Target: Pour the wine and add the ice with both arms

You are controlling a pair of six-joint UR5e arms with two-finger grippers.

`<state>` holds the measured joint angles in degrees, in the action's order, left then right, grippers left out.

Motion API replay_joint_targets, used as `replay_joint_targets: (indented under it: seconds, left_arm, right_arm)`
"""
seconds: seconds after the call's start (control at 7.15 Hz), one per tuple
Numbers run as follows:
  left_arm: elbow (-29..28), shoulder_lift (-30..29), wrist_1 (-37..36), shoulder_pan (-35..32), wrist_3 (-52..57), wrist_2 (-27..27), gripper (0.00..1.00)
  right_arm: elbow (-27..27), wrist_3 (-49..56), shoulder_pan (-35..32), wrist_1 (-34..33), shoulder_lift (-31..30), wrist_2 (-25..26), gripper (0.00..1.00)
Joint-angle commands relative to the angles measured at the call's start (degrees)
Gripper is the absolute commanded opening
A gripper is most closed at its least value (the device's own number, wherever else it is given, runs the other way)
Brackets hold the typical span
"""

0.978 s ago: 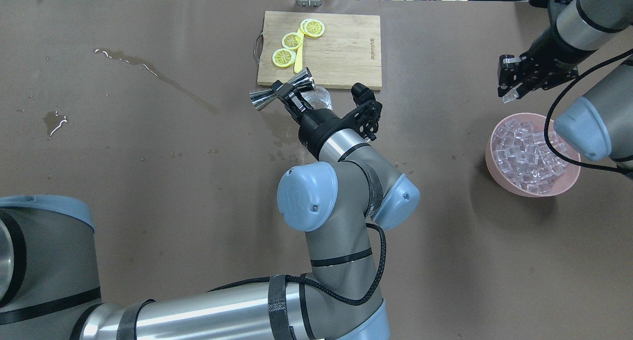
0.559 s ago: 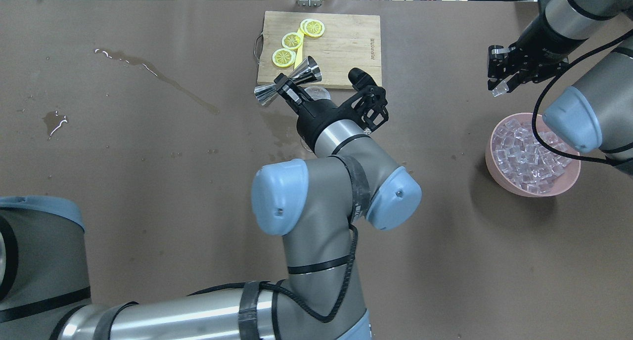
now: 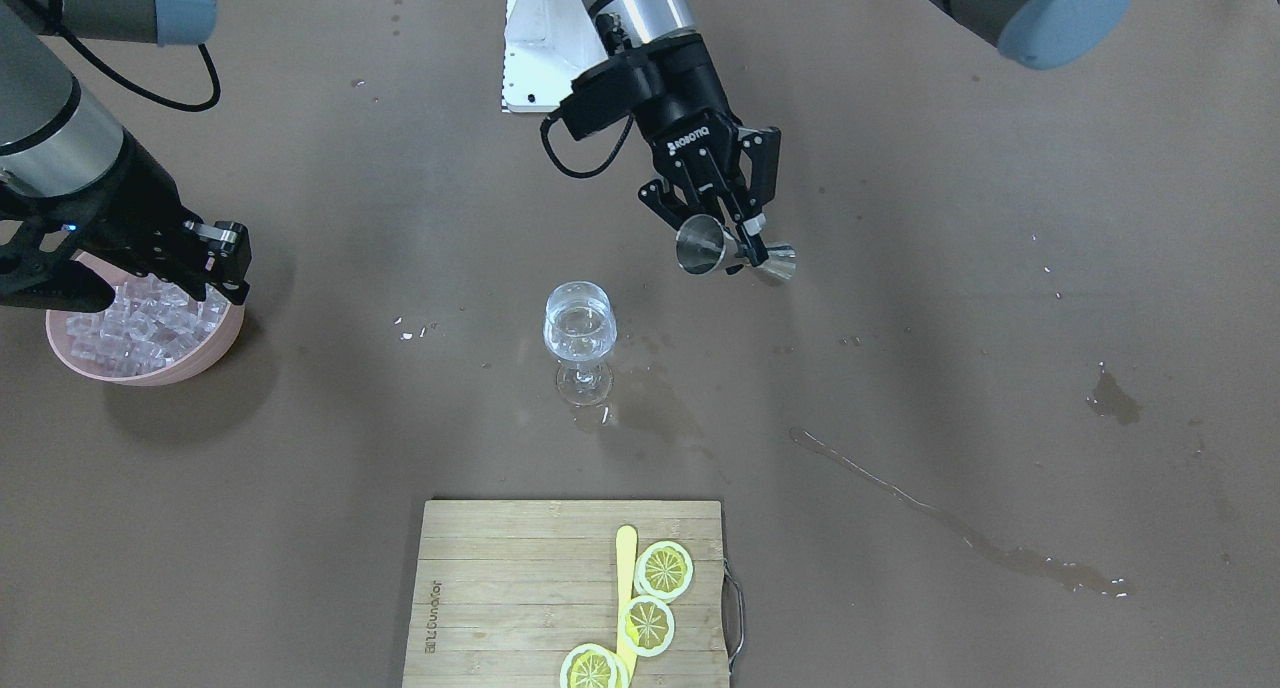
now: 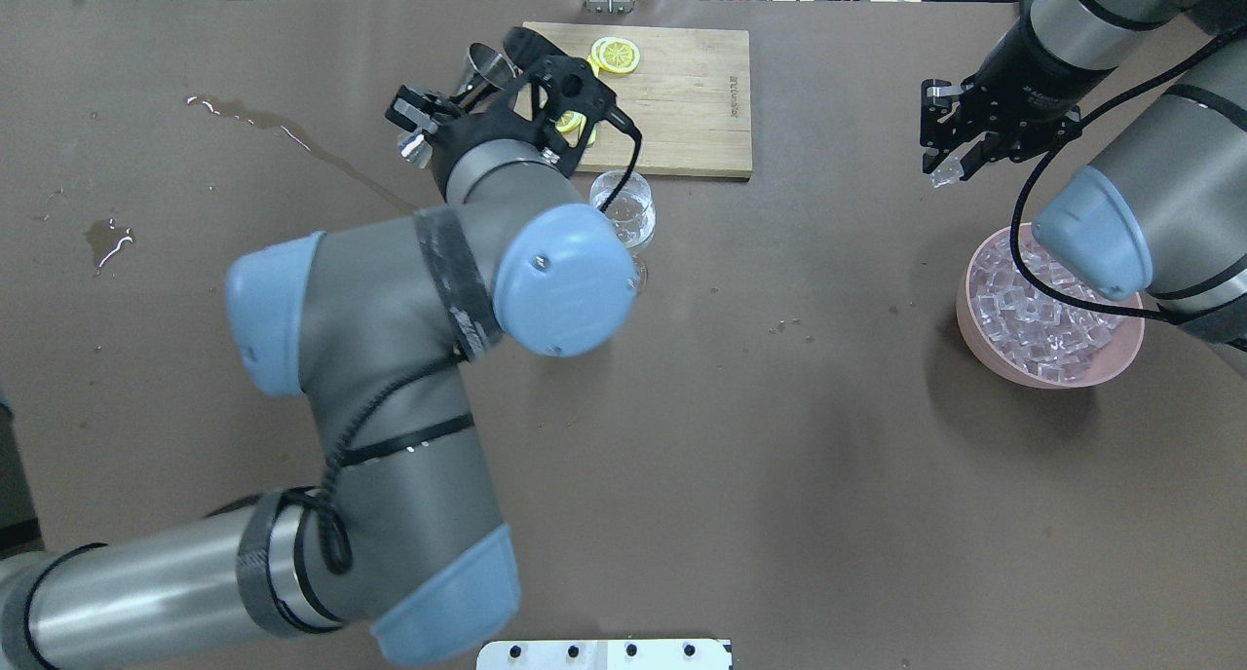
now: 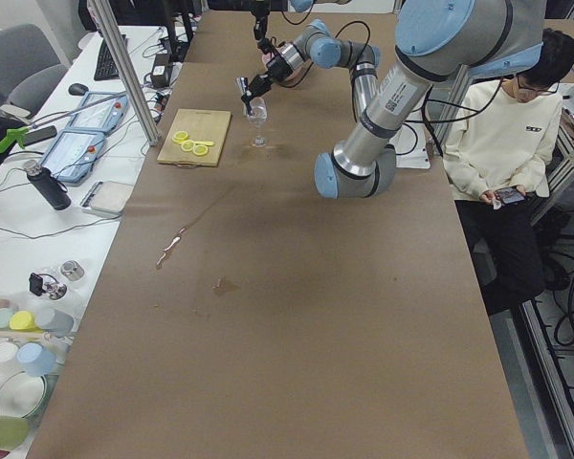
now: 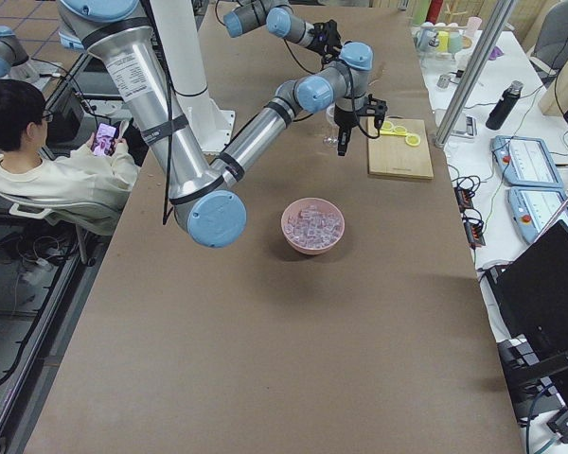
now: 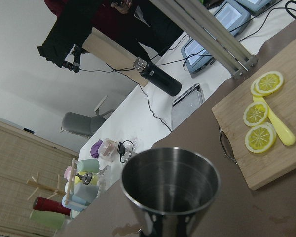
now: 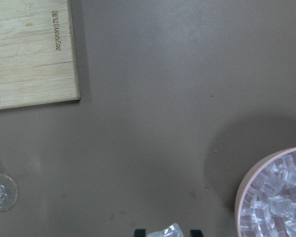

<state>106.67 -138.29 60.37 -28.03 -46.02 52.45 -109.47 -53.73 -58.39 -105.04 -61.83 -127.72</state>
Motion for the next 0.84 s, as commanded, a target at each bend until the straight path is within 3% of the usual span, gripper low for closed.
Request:
replay_joint_targets:
  seconds: [0.0,0.28,0.42,0.7]
  left_arm:
    - [0.47,7.91,13.76,-8.93,3.47,12.18,0.00]
    - [-1.10,16.07,24.22,-17.54,4.89,23.70,0.00]
    - [-4.59,19.60,31.32,-21.58,5.93,30.11,0.00]
    - [-11.36,26.46,47.56,-26.27,5.95,36.92,0.00]
  right_arm:
    - [0.22,-5.40,2.39,-0.25,3.28,0.19,0.27]
    - [0.66,-8.13,3.98,-3.66,7.49,0.80,0.27]
    - [1.27,-8.76,4.60,-4.64,9.43,0.98,0.27]
    - [6.26,-13.23,6.62,-5.00,16.10,2.38,0.27]
